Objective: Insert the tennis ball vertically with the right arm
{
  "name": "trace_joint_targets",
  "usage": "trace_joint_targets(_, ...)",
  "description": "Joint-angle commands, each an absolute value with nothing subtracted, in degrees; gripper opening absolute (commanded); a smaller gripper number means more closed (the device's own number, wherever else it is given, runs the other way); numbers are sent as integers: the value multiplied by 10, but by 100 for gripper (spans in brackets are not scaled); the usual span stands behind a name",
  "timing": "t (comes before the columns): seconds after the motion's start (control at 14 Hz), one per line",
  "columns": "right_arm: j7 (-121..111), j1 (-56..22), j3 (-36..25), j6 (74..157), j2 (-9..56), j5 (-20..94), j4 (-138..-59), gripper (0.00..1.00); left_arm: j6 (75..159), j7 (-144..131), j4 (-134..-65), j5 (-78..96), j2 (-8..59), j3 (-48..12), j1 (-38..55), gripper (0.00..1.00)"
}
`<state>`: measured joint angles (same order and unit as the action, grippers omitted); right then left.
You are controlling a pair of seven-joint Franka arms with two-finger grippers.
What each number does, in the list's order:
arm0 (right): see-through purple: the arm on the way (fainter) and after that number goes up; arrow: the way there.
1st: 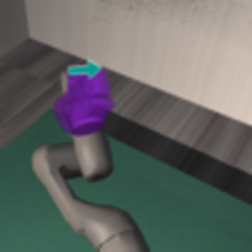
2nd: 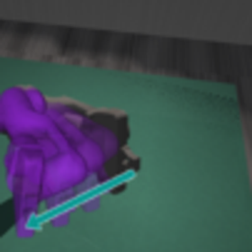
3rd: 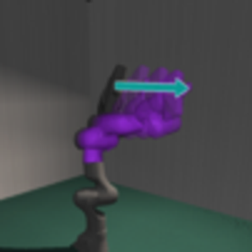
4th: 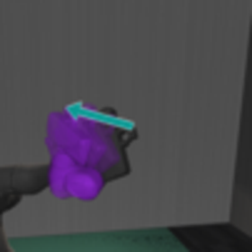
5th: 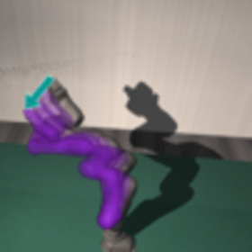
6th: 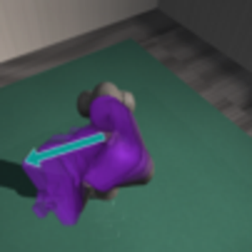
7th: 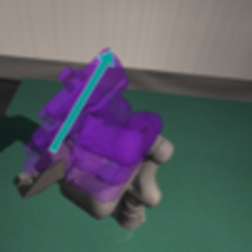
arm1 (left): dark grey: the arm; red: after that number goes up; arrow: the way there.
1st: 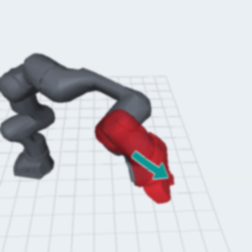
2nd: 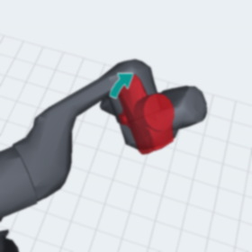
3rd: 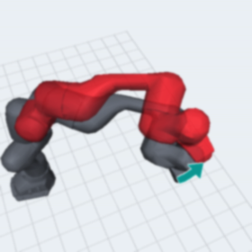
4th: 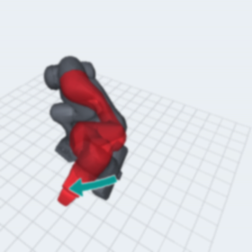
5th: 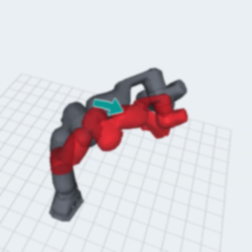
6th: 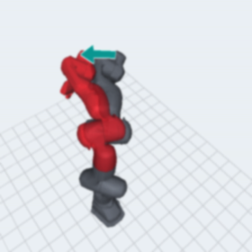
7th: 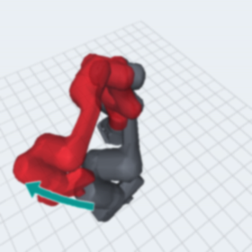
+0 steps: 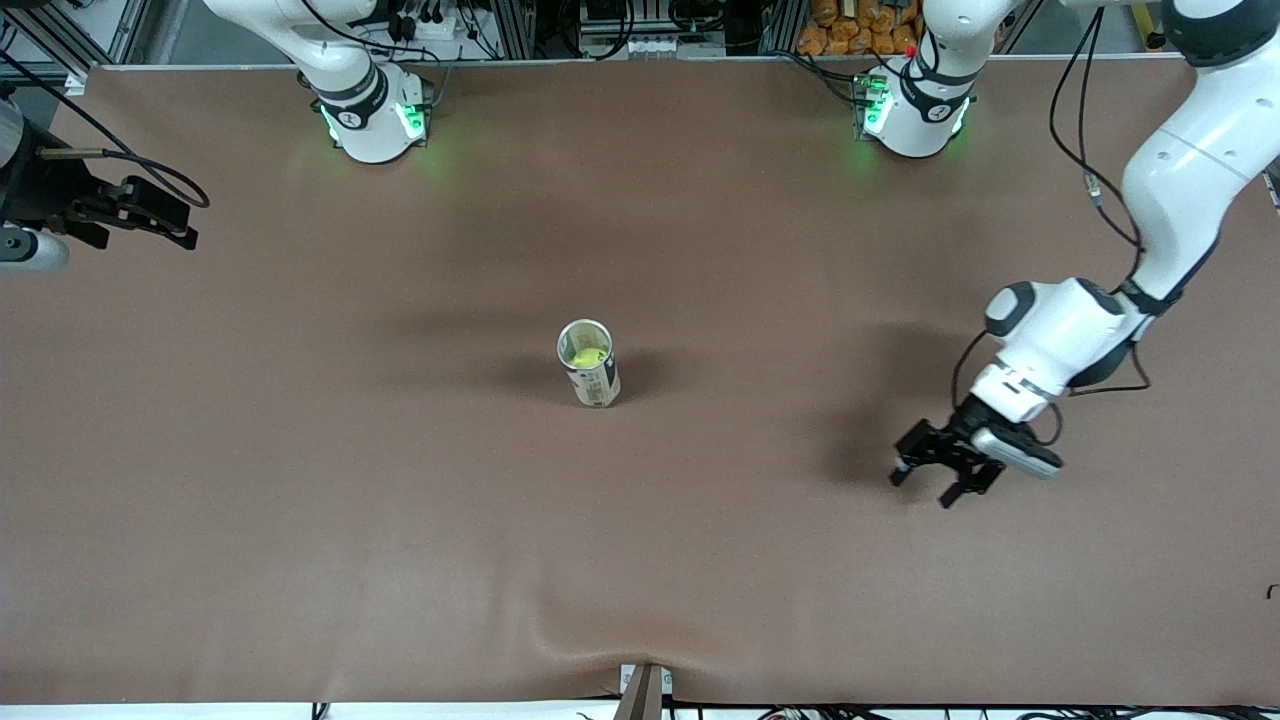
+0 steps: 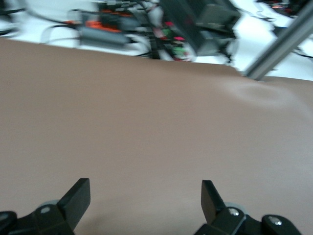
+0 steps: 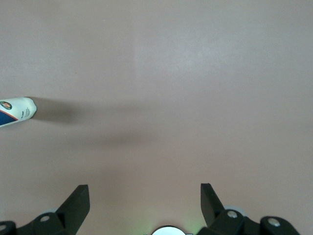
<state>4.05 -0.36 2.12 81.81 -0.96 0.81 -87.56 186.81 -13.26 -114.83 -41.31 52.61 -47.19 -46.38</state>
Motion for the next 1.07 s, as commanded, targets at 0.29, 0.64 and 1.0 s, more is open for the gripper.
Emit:
trace_joint_targets(0.29, 33, 9, 29, 811, -6, 4, -867, 100, 1627, -170, -1094, -417, 498, -533, -553, 100)
trace_joint_targets(0.64, 33, 8, 29, 813, -6, 7, -867, 100, 1335, -270, -985, -422, 495, -626, -551, 100)
trace_joint_targets(1.0, 33, 8, 29, 810, -6, 7, -867, 100, 1000, -324, -805, -421, 461, -691, -446, 100)
